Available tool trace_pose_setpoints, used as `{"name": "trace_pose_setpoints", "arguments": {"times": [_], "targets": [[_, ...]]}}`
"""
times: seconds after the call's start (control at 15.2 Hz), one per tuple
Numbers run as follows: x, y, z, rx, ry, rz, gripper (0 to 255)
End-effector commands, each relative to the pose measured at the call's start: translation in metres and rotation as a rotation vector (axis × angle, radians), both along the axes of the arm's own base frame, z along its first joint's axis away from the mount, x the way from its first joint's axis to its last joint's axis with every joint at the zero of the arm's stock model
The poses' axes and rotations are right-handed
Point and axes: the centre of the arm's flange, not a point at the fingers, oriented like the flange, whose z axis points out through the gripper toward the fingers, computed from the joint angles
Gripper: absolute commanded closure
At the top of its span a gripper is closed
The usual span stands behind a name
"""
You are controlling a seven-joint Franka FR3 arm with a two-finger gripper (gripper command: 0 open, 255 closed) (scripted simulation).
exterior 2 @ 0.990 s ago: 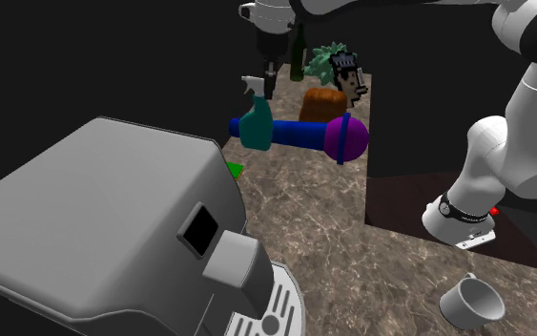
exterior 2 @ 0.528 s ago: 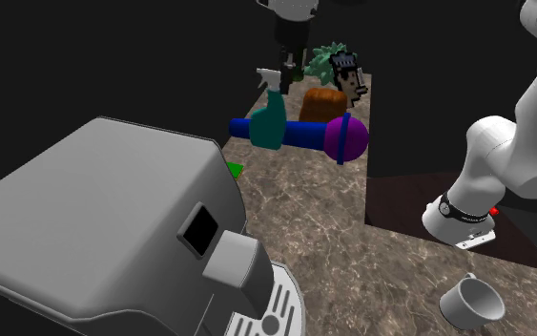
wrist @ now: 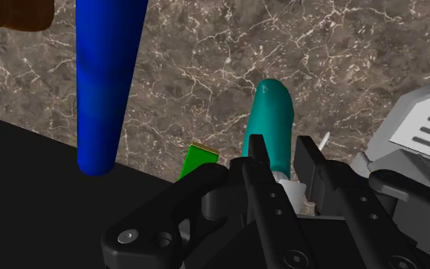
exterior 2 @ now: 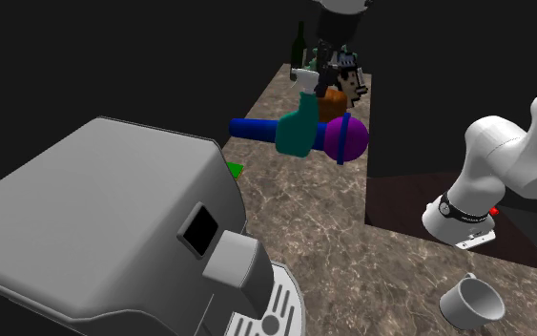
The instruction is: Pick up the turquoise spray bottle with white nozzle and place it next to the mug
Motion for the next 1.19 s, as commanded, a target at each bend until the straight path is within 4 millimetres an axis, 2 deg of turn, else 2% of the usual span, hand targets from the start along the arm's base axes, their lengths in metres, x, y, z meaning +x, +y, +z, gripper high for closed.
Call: {"name": "trace_pose_setpoints", "arguments": {"times": [0.0, 1.12], "targets": [[-0.018, 0.019, 0.008, -0.001, 0.000, -0.001, 255], [-0.172, 0.170, 0.067, -0.001, 0.000, -0.001, 255]]}}
